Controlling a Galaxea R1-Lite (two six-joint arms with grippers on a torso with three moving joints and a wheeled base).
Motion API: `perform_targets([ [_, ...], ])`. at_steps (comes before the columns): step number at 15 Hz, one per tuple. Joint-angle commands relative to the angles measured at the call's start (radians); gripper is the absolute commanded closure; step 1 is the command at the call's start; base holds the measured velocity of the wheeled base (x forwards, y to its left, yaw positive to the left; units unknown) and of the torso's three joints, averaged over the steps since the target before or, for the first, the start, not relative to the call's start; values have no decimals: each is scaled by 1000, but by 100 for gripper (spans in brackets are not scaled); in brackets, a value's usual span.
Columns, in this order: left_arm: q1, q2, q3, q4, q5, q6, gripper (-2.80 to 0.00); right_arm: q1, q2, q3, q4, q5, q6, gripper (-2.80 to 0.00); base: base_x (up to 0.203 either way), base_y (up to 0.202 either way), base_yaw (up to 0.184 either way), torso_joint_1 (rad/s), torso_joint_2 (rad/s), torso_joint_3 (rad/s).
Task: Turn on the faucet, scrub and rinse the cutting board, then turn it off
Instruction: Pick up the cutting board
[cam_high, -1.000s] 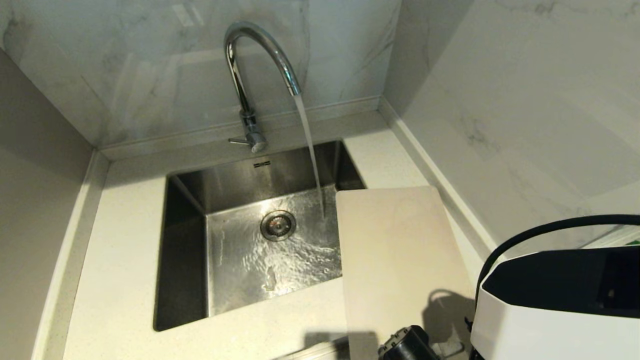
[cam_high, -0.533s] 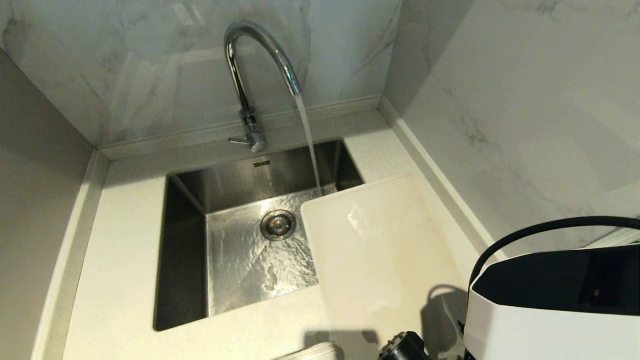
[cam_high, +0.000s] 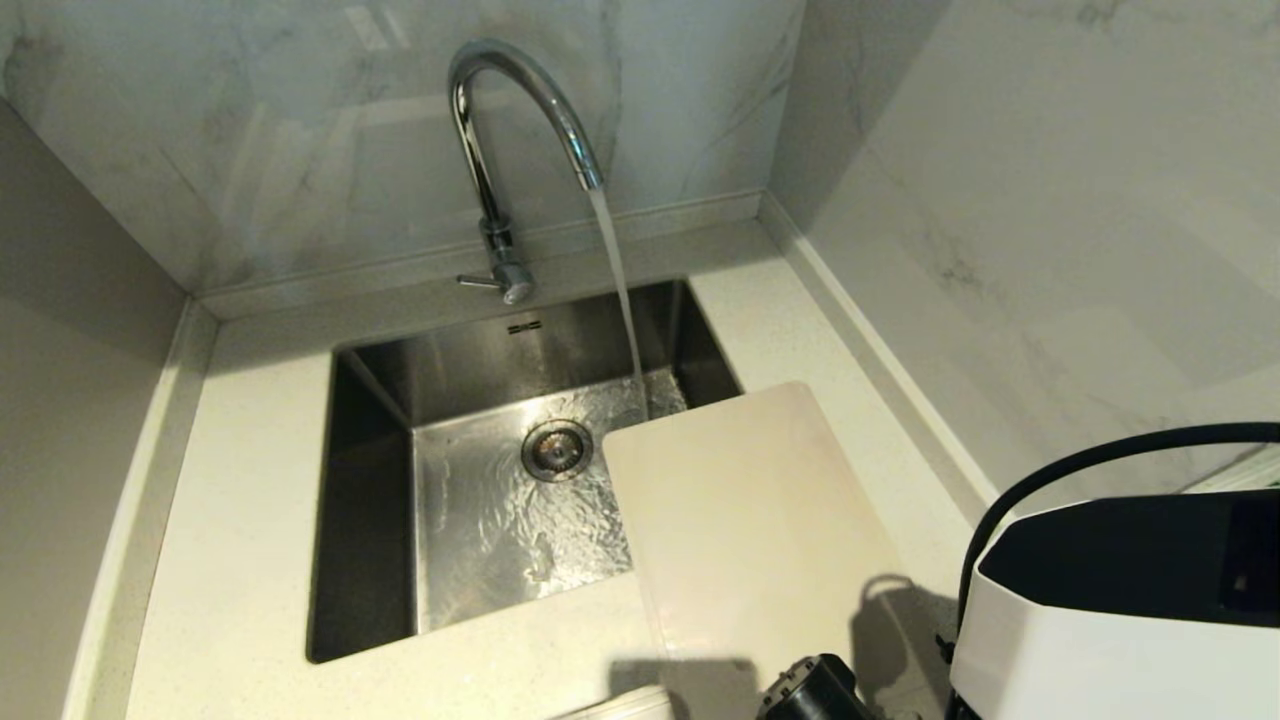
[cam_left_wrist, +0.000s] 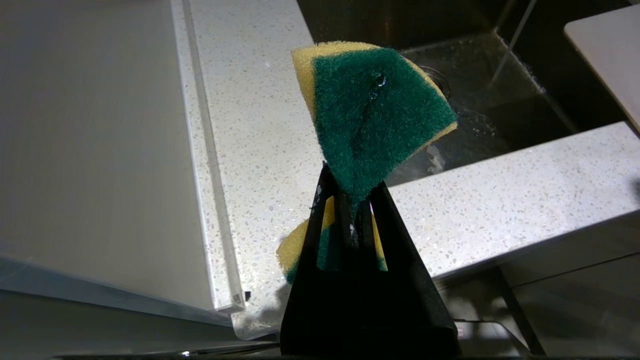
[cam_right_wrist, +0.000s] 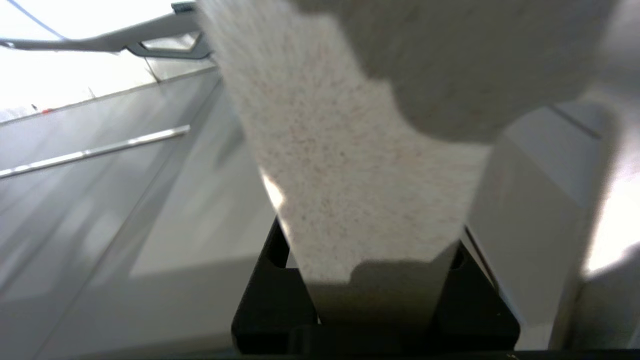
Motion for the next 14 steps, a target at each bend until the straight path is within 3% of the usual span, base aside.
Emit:
perform_targets([
  [1, 0, 1, 2, 0, 0, -1, 0, 5, -23, 0, 4, -12, -6, 0, 0, 0, 0, 0, 0, 0],
  [6, 0, 0, 2, 0, 0, -1, 0, 7, -122, -1, 41, -14, -6, 0, 0, 0, 0, 0, 0, 0],
  [14, 0, 1, 2, -1, 0, -1, 0, 0, -443, -89, 319, -50, -3, 0, 0, 0, 0, 0, 0, 0],
])
